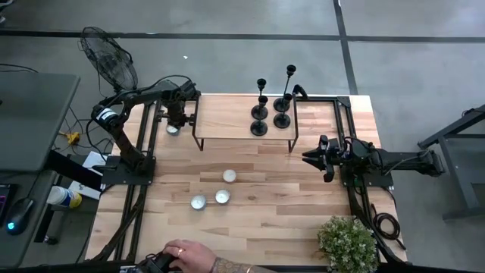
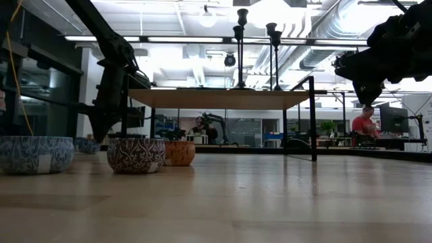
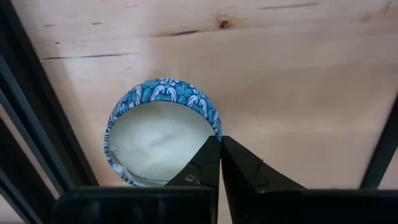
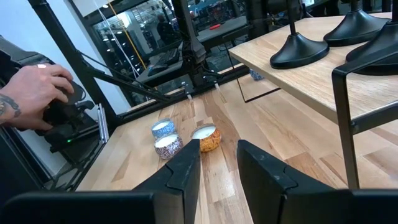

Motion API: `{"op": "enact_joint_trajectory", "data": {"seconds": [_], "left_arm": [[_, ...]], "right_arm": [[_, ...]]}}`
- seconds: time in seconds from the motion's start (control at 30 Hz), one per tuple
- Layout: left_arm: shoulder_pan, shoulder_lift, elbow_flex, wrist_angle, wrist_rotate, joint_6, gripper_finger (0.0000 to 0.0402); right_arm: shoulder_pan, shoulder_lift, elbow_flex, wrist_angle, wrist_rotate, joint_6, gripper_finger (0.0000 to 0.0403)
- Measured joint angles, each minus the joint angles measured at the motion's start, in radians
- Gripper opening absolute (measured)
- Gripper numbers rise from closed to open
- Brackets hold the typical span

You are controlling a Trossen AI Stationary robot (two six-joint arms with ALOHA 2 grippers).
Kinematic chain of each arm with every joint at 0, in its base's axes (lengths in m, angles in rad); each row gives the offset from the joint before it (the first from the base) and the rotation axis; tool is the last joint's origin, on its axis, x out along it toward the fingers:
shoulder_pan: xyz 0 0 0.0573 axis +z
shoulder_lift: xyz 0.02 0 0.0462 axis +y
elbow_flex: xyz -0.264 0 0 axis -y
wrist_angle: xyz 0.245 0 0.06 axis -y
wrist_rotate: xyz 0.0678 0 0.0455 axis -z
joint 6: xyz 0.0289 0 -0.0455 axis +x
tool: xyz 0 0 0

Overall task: Pick & Place candle stick holders
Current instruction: Put the blue scented candle on the shelf

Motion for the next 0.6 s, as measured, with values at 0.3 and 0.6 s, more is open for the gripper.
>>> {"op": "enact_joint_trajectory", "data": {"seconds": [0.3, 0.6], "left_arm": [[0.002, -0.03, 0.0, -0.012, 0.0, 0.018, 0.0001], [0.002, -0.171, 0.014, -0.06, 0.008, 0.0, 0.0001]], "right_arm": [[0.0, 0.0, 0.0, 0.0, 0.0, 0.0, 0.0098], [0.0, 0.0, 0.0, 0.0, 0.0, 0.0, 0.0098]]}}
